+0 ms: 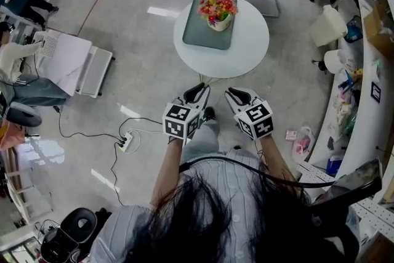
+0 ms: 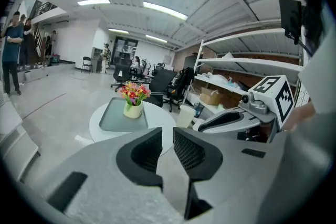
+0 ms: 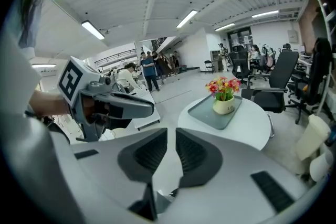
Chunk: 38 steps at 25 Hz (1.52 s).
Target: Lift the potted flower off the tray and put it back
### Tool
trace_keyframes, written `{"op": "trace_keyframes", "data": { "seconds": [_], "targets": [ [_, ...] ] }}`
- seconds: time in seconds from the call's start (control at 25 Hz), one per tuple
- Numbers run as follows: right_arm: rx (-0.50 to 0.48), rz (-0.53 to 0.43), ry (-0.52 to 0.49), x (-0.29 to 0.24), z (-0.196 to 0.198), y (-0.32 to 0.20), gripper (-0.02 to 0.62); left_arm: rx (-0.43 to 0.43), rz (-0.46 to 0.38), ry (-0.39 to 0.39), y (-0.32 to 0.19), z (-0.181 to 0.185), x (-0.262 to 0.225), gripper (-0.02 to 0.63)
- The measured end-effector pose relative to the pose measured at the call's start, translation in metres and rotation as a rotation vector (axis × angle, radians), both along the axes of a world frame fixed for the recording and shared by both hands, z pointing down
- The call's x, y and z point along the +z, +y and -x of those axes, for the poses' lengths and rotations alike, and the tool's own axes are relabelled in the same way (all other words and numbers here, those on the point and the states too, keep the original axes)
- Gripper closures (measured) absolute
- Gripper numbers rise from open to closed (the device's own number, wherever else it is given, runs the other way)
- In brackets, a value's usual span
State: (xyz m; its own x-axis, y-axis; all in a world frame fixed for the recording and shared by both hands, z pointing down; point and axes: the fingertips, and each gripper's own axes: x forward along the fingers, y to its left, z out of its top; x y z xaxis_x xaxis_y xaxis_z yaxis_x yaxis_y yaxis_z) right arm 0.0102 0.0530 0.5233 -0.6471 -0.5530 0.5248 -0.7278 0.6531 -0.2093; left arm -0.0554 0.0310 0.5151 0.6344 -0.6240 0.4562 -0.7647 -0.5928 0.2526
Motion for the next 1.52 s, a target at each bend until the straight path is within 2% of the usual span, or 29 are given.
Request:
{"op": "trace_keyframes", "data": {
  "seconds": [0.4,0.76,1.2,1.52],
  "targets": [
    [0.037,0.018,0.019,0.003,0.025,-0.051,0.531,0.057,0.009,0.001,-0.051,0.023,0.003,0.545],
    [0.093,0.009,0.039,0.001,0.038,-0.088,0.531,0.103,-0.018,0.019,-0.093,0.039,-0.005,0.545],
    [0.129,0.029,0.043,0.004,0.024,-0.095,0.531,0.119,0.013,0.028,-0.102,0.027,0.005,0.545],
    [0.094,0.052,0.034,0.017,0.009,-0.128,0.53,0.083,0.046,0.01,-0.125,0.018,0.021,0.545]
  ]
}}
